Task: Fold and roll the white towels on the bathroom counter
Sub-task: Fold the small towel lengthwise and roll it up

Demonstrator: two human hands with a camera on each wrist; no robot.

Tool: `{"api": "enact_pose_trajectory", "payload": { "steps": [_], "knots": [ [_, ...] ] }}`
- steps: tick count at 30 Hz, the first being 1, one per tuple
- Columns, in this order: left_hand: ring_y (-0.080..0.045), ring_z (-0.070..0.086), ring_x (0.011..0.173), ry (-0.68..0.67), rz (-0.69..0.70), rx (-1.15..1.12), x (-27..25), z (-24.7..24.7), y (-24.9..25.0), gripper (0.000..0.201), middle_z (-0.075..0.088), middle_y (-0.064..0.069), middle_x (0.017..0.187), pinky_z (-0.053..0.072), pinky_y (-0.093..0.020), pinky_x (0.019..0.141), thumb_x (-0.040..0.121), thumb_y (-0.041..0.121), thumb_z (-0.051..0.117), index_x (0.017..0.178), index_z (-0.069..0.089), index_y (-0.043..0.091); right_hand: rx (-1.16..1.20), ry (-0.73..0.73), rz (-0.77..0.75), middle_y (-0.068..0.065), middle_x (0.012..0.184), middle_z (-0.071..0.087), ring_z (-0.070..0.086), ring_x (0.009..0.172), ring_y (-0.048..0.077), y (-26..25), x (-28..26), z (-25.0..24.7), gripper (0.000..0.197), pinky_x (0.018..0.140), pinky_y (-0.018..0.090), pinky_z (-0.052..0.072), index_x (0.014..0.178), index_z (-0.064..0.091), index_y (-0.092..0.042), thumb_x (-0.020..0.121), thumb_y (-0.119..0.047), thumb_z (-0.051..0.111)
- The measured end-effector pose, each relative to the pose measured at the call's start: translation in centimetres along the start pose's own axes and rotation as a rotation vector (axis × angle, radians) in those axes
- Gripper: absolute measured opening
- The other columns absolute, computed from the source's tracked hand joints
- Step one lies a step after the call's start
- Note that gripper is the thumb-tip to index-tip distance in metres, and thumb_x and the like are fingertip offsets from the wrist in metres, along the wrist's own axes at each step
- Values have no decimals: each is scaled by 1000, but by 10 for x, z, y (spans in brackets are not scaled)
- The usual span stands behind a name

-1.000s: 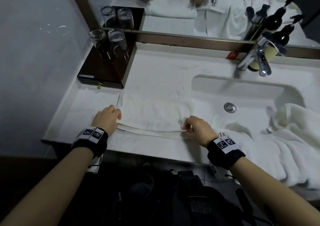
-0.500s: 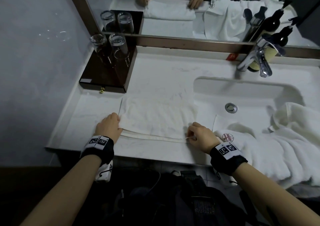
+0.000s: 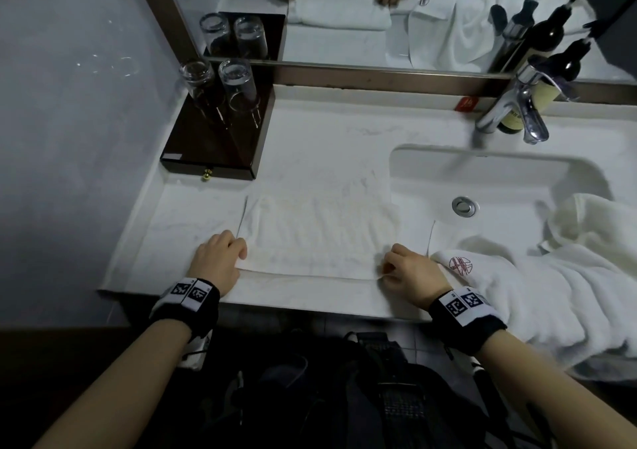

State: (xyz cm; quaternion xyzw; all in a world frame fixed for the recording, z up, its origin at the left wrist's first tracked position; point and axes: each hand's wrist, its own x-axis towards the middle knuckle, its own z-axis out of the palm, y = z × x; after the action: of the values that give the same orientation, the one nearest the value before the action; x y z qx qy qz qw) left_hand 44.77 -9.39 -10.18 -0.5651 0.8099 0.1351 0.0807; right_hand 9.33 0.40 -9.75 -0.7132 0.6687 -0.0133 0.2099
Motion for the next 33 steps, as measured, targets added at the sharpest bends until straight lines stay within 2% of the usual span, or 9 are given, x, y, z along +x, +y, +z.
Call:
{"api": "enact_pose_trajectory", "payload": {
  "steps": [4,10,14,16,19,23,27,30,33],
  "knots": [
    [-15,45,101,-113,-56,-50,7,-10,1,26,41,10,97,33,-30,87,73,12,53,90,47,31,-41,-37,26,0,92,60,62,82,27,-3,9,-8,28,60,27,33,80,60,-18,90,-43,49],
    [-23,57,88,63,-233,-350,27,-35,6,14,59,1,95,45,-35,83,85,15,50,98,56,19,196,168,133,2,87,65,60,81,27,-10,38,-37,14,69,35,48,87,62,-18,89,-28,52],
    [-30,56,101,105,-210,-308,53,-47,11,26,54,-11,117,46,-41,87,93,11,41,114,56,12,266,169,157,10,111,57,57,101,28,-7,61,-46,25,83,36,46,113,60,-11,88,-15,54],
    [-31,50,114,70,-156,-250,66,-49,12,34,47,-10,131,43,-43,94,95,8,37,126,51,13,212,83,174,13,132,46,45,121,30,-5,72,-46,43,97,39,41,131,48,-10,88,-8,49],
    [-28,39,127,-19,-108,-191,83,-49,13,51,35,-5,145,35,-42,103,92,-3,32,139,39,17,160,-30,255,11,147,32,33,132,32,-2,83,-45,58,104,46,36,144,28,-13,89,-6,43],
    [-25,31,136,-115,-67,-122,101,-45,10,64,26,-2,152,30,-40,109,87,-10,31,144,30,20,184,-26,379,11,143,38,38,130,31,6,95,-43,57,101,45,37,143,28,-13,91,-23,49],
    [-27,39,129,-55,-66,-171,113,-39,2,47,40,-6,142,35,-40,104,91,1,39,134,47,19,282,-55,520,16,131,49,46,121,32,19,104,-36,42,96,39,40,127,46,-7,90,-27,51],
    [-30,46,117,-48,-78,-202,119,-39,-3,31,48,-12,126,39,-38,100,92,13,49,121,56,12,356,12,525,14,108,58,53,102,30,29,105,-30,26,76,30,38,106,55,-5,87,-22,54],
    [-27,53,99,-24,-162,-413,120,-37,-5,24,51,-11,110,41,-34,90,90,14,55,112,56,5,503,166,503,4,79,56,50,76,24,33,103,-26,17,59,26,35,88,56,-6,85,-22,59]
  ]
}}
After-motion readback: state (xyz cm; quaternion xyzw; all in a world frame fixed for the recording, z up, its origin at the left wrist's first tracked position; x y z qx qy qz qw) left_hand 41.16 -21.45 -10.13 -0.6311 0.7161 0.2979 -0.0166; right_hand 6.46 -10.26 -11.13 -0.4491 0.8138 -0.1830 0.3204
